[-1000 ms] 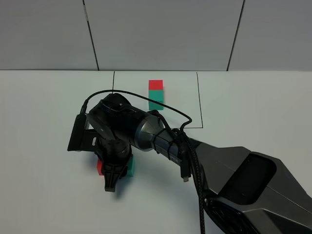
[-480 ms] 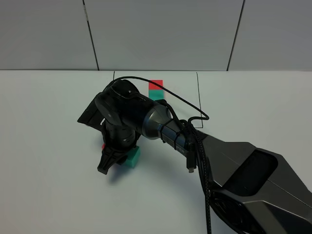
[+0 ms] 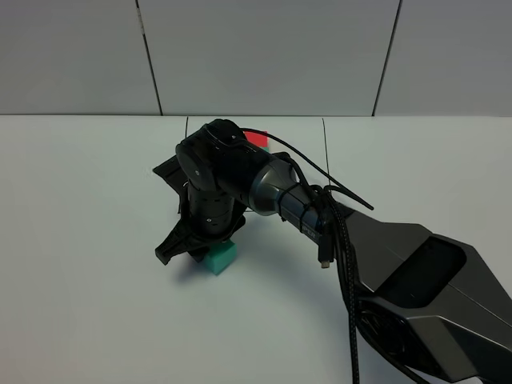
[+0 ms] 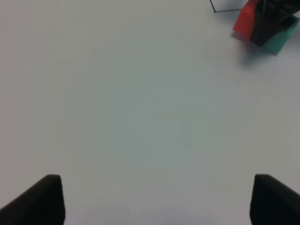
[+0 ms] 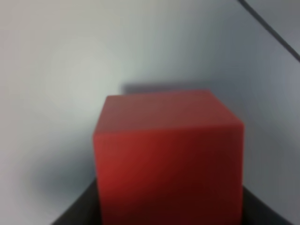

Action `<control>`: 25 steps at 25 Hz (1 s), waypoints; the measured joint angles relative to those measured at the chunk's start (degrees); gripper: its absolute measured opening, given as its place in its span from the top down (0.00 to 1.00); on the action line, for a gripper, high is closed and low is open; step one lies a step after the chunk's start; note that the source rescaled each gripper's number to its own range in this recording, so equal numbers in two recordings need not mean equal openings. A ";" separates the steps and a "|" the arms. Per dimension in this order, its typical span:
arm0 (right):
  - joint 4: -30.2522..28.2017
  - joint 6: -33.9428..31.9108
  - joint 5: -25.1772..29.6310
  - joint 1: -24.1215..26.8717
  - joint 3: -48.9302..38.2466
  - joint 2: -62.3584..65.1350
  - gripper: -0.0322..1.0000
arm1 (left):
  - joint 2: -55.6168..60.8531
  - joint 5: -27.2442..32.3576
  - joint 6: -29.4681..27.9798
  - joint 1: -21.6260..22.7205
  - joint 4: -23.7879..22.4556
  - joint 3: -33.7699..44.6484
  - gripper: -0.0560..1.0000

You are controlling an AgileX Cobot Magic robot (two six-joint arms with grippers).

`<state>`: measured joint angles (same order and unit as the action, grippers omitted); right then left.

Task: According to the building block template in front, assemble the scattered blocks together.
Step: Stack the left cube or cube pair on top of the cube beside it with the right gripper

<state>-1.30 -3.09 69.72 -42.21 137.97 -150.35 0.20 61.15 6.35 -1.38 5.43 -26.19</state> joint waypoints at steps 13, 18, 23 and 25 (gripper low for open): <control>0.88 -15.46 0.01 2.34 0.00 1.07 0.95 | 0.00 0.00 0.00 0.00 0.00 0.00 0.21; 1.88 -20.57 0.01 3.86 0.00 1.21 0.95 | 0.00 0.00 0.00 0.00 0.00 0.00 0.21; 3.05 -25.56 0.01 4.23 -0.14 1.21 0.95 | 0.00 0.00 0.00 0.00 0.00 0.00 0.21; 3.31 -27.26 -0.06 4.27 -1.18 1.32 0.95 | 0.00 0.00 0.00 0.00 0.00 0.00 0.21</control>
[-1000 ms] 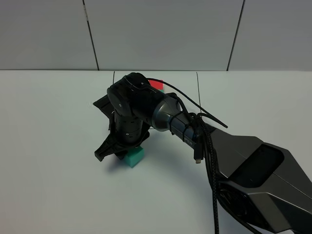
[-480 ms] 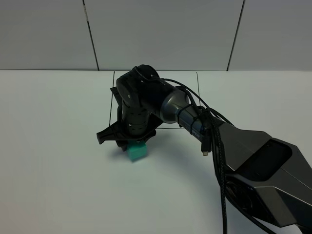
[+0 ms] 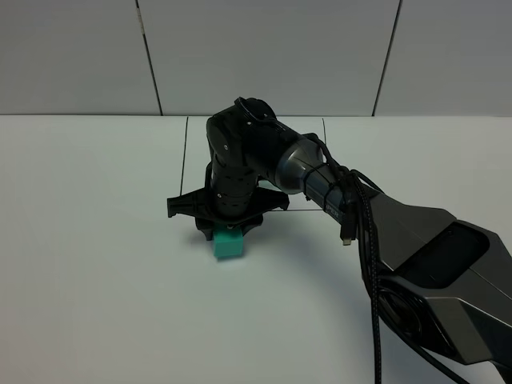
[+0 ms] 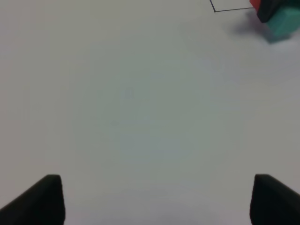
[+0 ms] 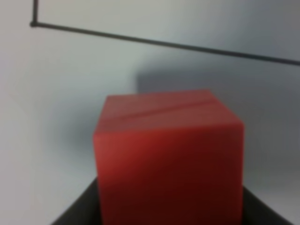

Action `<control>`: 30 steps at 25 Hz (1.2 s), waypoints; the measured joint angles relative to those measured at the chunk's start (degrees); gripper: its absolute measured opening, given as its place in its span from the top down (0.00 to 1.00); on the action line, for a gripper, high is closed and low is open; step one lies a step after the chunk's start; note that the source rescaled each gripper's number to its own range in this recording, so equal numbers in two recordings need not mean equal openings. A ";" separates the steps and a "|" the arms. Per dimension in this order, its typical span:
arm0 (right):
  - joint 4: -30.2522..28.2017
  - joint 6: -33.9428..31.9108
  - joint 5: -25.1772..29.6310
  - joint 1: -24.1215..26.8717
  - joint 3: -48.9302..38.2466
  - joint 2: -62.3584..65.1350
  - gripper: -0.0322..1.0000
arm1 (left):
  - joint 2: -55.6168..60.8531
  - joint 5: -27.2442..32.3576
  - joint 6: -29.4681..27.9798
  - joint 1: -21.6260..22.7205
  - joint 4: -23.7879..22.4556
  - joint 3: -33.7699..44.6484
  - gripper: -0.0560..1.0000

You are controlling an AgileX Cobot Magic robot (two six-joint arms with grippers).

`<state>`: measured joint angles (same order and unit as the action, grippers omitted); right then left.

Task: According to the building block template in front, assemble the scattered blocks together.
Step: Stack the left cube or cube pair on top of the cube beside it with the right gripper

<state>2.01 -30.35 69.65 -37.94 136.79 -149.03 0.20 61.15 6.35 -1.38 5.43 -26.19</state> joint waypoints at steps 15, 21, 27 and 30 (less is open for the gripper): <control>-1.41 -5.60 0.02 0.44 -5.07 0.76 0.96 | 0.00 0.00 0.00 0.00 0.00 0.00 0.21; -1.40 -3.63 0.02 0.44 -5.07 0.76 0.96 | 0.00 0.00 0.00 0.00 0.00 0.00 0.21; -1.40 -3.39 0.02 0.49 -5.07 0.76 0.96 | 0.00 0.00 0.00 0.00 0.00 0.00 0.21; -1.45 -3.39 0.02 0.49 -5.07 0.76 0.96 | 0.00 0.00 0.00 0.00 0.00 0.00 0.21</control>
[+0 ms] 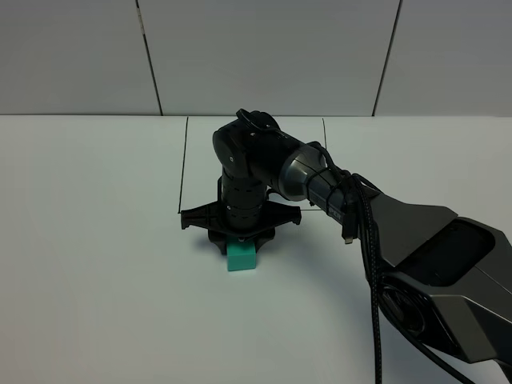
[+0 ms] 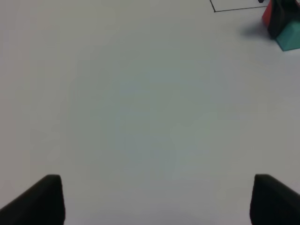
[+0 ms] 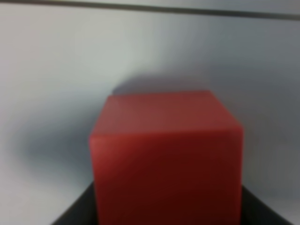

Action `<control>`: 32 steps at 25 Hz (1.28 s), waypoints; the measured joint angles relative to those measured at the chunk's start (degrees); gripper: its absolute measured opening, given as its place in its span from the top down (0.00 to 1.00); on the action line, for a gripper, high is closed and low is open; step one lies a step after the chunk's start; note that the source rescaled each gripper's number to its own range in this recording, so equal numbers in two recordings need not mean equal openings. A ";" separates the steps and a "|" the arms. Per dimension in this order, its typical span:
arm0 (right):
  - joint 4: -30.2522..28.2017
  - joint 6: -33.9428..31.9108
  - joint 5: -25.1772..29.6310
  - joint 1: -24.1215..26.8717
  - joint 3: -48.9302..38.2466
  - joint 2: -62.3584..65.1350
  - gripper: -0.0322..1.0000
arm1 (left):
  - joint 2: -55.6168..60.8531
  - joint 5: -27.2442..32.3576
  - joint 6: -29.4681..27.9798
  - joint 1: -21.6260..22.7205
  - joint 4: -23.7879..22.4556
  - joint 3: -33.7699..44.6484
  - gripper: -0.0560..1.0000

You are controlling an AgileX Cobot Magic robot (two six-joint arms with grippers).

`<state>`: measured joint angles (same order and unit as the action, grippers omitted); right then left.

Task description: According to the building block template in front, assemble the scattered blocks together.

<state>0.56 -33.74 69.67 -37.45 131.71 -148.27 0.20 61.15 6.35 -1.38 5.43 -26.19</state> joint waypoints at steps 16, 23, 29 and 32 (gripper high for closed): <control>-1.21 0.65 0.00 0.00 0.00 0.00 0.25 | 0.00 0.00 0.00 0.00 0.00 0.00 0.21; 1.50 2.47 0.00 0.00 0.00 0.12 0.23 | 0.00 0.00 0.00 0.00 0.00 0.00 0.21; 0.59 3.12 0.00 0.00 0.00 1.47 0.23 | 0.00 0.00 0.00 0.00 -0.03 0.00 0.21; 0.19 3.17 0.00 0.06 0.00 2.22 0.23 | 0.00 0.00 0.00 0.00 -0.74 0.00 0.21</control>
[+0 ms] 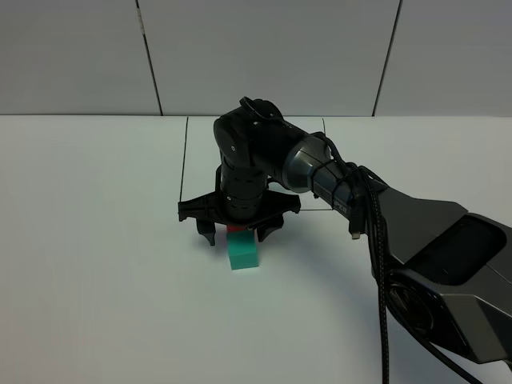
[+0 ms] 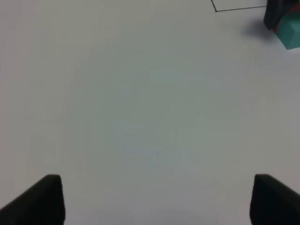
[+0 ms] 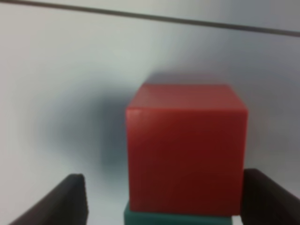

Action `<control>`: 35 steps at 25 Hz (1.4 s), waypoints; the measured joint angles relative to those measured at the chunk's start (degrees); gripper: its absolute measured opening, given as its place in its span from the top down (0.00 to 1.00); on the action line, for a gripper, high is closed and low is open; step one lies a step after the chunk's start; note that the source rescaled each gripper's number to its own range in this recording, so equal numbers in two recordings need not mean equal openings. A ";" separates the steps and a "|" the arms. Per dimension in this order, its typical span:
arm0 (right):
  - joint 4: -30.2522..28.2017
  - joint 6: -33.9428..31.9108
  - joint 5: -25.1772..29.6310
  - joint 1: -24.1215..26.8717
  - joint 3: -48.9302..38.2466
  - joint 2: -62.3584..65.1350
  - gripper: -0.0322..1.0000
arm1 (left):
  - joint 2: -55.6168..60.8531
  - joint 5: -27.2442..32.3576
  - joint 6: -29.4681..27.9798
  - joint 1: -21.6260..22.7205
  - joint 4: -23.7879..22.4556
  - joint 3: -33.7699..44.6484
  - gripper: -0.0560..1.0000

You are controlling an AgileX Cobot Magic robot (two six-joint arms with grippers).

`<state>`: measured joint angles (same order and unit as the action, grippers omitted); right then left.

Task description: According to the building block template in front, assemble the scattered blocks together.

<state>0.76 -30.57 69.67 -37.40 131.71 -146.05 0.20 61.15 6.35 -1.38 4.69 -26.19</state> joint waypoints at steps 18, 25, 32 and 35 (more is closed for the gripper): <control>-5.05 0.75 0.11 0.04 0.00 8.58 0.22 | 0.00 -0.05 0.00 0.00 -0.83 0.00 0.21; -7.82 3.26 0.11 1.37 0.00 11.19 0.24 | 0.00 -0.05 0.00 0.00 -0.83 0.00 0.21; -7.88 5.16 0.15 4.66 0.00 11.64 0.24 | 0.00 -0.05 0.04 0.00 -0.83 0.00 0.21; -7.39 6.02 0.15 5.94 0.00 11.64 0.24 | 0.00 -0.05 0.04 0.00 -0.83 0.00 0.21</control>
<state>-6.63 -24.55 69.82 -31.45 131.71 -134.41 0.20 61.10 6.39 -1.38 3.86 -26.19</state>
